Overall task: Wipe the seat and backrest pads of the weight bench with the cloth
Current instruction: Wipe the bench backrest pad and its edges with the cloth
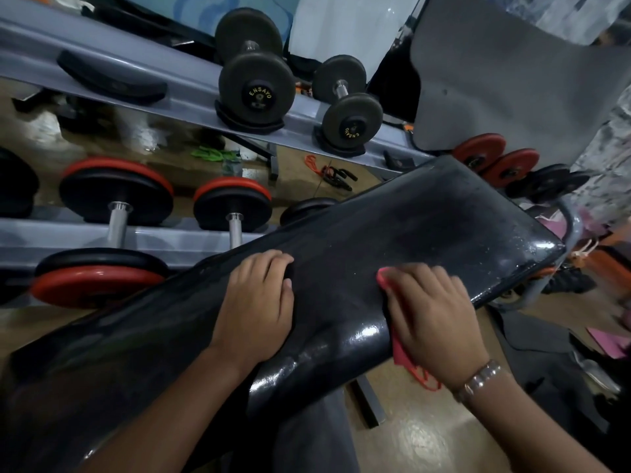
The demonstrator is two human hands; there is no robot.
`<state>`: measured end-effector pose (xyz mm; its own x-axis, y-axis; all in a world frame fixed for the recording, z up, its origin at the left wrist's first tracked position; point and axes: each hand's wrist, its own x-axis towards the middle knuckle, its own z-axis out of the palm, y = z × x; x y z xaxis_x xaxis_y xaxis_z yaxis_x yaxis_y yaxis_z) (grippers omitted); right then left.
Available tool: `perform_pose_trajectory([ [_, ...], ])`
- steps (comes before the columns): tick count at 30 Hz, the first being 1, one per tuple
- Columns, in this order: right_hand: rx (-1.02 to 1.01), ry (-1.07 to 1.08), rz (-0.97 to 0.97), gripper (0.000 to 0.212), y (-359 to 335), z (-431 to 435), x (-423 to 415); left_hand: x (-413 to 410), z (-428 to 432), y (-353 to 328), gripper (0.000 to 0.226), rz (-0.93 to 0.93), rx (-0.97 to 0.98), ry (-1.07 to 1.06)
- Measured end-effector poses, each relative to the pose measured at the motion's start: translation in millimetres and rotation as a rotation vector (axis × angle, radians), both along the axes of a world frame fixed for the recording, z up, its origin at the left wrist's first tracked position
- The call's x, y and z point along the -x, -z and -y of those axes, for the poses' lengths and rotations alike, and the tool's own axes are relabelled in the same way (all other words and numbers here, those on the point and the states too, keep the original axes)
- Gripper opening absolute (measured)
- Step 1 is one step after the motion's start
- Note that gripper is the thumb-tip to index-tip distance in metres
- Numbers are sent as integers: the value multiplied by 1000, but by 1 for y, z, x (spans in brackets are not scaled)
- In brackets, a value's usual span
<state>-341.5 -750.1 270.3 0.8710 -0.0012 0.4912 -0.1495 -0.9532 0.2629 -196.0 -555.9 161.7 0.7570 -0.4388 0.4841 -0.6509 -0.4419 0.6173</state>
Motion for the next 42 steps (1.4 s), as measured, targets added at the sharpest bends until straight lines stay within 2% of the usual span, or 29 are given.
perform_pose_trajectory([
  [3, -34, 59, 50, 25, 7, -12, -15, 0, 0, 0, 35, 6, 3, -6],
  [8, -16, -146, -134, 26, 13, -23, 2, 0, 0, 1, 35, 3, 7, -8],
  [14, -30, 60, 6, 25, 7, -21, -31, 0, 0, 0, 36, -8, -1, -6],
  [19, -43, -179, -158, 26, 16, -30, -4, 1, 0, 0, 35, -8, 2, -8],
  [25, -24, 15, -13, 25, 11, -22, -24, -2, 1, 3, 34, -8, -6, -10],
  [27, -45, -44, -60, 26, 23, -39, -19, -1, 1, 3, 34, -11, -6, -10],
  [31, 52, -224, -221, 29, 24, -38, 5, -1, 1, 4, 34, -12, 2, -11],
  [37, 28, 64, -73, 28, 17, -37, -23, -2, 0, 3, 35, -16, -21, -8],
  [42, 98, -121, -223, 32, 31, -54, -9, -1, 0, 2, 36, -24, -23, -2],
])
